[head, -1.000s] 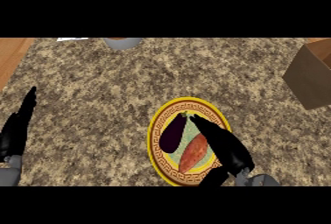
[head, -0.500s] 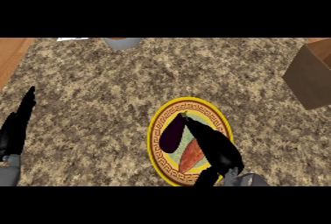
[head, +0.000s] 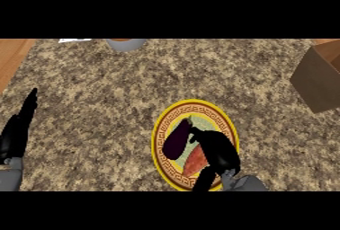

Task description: Pick the sweet potato from the plate and place it in the cardboard box

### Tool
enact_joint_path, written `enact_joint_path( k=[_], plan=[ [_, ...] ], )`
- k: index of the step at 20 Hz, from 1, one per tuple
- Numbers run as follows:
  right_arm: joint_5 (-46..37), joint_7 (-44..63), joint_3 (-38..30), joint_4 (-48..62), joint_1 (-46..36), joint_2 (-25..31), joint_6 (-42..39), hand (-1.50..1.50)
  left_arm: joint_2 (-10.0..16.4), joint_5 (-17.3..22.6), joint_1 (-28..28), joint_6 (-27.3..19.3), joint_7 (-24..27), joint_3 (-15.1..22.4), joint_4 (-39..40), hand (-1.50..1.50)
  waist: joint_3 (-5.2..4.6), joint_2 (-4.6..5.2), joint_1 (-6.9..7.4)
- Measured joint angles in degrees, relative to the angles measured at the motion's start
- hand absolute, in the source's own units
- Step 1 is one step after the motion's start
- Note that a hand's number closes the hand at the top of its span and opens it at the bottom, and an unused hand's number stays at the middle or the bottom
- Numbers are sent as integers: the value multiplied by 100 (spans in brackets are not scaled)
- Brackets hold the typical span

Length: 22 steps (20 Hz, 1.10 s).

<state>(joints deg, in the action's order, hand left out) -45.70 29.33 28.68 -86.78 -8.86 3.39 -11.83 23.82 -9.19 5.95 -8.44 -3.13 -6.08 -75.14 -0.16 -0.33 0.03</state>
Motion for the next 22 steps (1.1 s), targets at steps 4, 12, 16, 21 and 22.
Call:
enact_joint_path(
  k=[4,12,16,21,22],
  plan=[
    [-437,-152,5,185,-92,-39,425,150,-22,-32,-68,65,-28,-51,-108,0,-8,-17,-1],
    [295,-1361,-2255,251,580,2460,492,150,-31,4,-321,-65,-20,-232,-149,0,36,5,-410],
    [718,-2312,-3490,903,818,3580,713,150,-13,25,-378,-64,20,-278,-163,0,48,23,-403],
    [1191,-3726,-4803,2023,946,4654,1085,150,-14,4,-308,-34,16,-248,-160,0,49,38,-275],
    [1278,-4032,-5021,2222,947,4773,1217,150,6,20,-291,2,19,-257,-162,0,48,37,-244]
  ],
)
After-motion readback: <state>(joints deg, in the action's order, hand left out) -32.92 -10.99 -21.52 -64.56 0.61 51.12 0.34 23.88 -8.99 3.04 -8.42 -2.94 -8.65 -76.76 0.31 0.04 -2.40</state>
